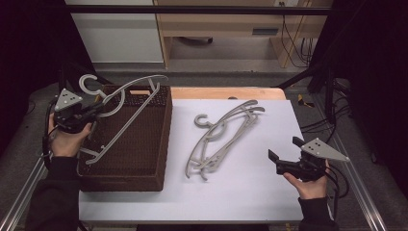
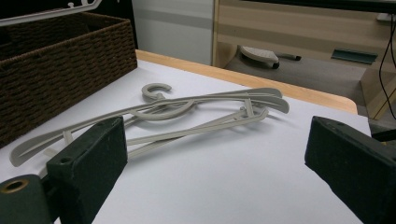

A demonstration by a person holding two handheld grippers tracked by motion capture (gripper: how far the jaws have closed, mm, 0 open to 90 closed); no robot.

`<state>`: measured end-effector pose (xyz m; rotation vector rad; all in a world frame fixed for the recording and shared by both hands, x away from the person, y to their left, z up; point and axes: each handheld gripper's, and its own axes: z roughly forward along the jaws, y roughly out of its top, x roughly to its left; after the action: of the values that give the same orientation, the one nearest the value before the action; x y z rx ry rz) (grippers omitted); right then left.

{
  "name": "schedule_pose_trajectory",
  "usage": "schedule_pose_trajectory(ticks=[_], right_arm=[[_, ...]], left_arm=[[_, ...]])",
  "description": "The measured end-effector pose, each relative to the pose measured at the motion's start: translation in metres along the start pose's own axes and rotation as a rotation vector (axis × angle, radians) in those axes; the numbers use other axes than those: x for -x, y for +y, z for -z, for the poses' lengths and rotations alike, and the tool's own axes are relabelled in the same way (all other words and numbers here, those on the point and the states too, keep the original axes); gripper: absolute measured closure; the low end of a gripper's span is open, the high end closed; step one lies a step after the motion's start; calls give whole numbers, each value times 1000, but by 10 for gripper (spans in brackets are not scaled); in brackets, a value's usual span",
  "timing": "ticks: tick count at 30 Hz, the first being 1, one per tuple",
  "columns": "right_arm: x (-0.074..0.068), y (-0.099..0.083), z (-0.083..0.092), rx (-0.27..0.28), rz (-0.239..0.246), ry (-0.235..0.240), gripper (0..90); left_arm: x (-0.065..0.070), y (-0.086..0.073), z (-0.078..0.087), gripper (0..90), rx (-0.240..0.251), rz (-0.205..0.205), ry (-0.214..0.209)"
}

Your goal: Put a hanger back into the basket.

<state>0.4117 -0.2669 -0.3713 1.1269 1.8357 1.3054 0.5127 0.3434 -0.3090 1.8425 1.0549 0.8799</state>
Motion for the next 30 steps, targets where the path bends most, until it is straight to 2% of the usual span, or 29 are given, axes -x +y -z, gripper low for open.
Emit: schedule_pose_trajectory(ticks=[3,7,15,17,22,30], right_arm=[[0,0,-2,-4,6,-3,60],[-1,-1,-1,-4,7,-4,60],[-1,-1,-3,-10,13,-6,60],[-2,-1,-4,-12,10,-4,60],[-3,-1,-5,-18,11,-3,60],[-3,-1,-5,-14,10,-3,60]], left_arm=[[-1,-3,-6,828,-16,-14,0],[-4,-6,-10,828,-19,0,-13],[-8,-6,-8,828,-31,-51,-39],[-11,-7,-8,828,-44,-54,-25],[-15,-10,-11,828,-57,-35,-24],[-10,-8,-19,828,-70,-35,-21]])
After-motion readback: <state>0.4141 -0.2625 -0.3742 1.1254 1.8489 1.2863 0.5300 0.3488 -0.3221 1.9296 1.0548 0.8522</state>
